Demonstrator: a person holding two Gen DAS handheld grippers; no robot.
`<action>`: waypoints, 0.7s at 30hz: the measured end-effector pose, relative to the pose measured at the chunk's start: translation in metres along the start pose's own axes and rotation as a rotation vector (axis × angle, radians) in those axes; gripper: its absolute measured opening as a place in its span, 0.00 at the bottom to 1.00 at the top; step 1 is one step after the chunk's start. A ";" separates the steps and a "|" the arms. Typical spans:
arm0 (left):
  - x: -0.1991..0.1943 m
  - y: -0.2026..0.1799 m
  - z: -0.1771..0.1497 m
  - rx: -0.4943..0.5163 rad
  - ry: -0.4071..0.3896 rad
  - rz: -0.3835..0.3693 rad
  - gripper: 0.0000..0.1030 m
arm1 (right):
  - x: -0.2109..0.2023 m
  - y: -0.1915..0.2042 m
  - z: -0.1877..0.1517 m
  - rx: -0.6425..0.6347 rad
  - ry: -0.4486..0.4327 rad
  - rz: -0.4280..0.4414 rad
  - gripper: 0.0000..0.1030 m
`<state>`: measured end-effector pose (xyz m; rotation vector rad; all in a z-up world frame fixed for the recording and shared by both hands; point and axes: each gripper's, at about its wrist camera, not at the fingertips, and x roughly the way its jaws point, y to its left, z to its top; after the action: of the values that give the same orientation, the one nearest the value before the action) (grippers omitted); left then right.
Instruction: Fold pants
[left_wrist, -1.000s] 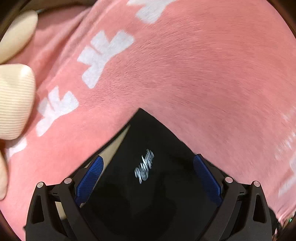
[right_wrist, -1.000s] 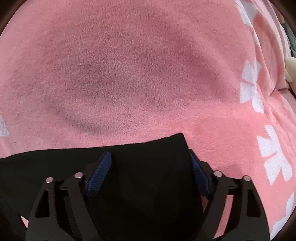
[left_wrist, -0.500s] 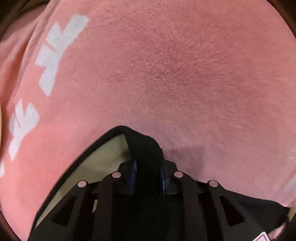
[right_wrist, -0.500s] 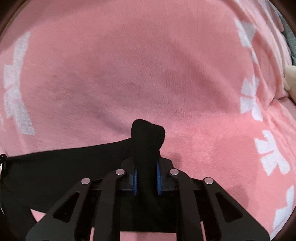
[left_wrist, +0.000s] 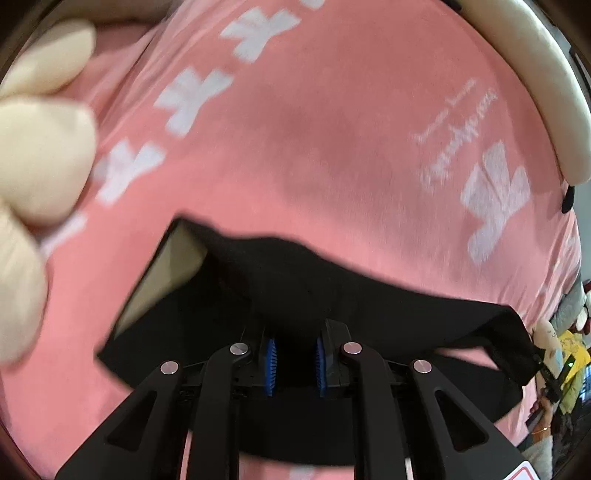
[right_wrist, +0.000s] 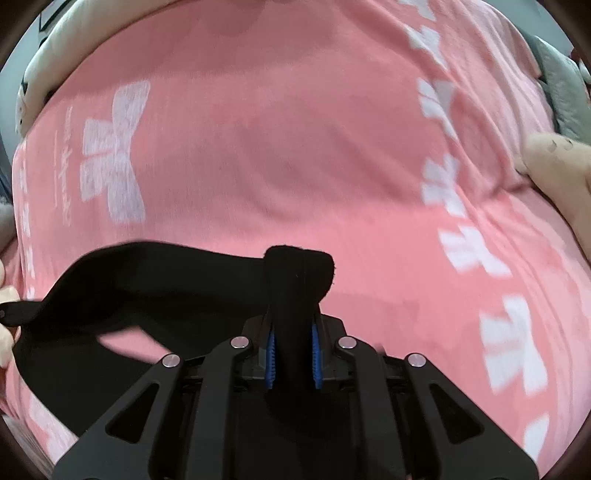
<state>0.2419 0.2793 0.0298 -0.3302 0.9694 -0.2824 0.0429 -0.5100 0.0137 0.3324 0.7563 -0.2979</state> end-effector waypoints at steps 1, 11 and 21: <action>0.003 0.004 -0.012 -0.009 0.028 0.020 0.17 | 0.000 -0.004 -0.010 0.010 0.030 -0.008 0.19; 0.005 0.011 -0.064 -0.339 0.060 -0.161 0.64 | -0.078 -0.012 -0.047 0.133 -0.031 -0.117 0.64; 0.068 0.017 -0.054 -0.567 0.115 -0.178 0.66 | -0.048 0.039 -0.040 0.169 0.117 0.078 0.77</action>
<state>0.2341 0.2615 -0.0567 -0.9297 1.1270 -0.1844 0.0001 -0.4516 0.0280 0.5413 0.8325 -0.2708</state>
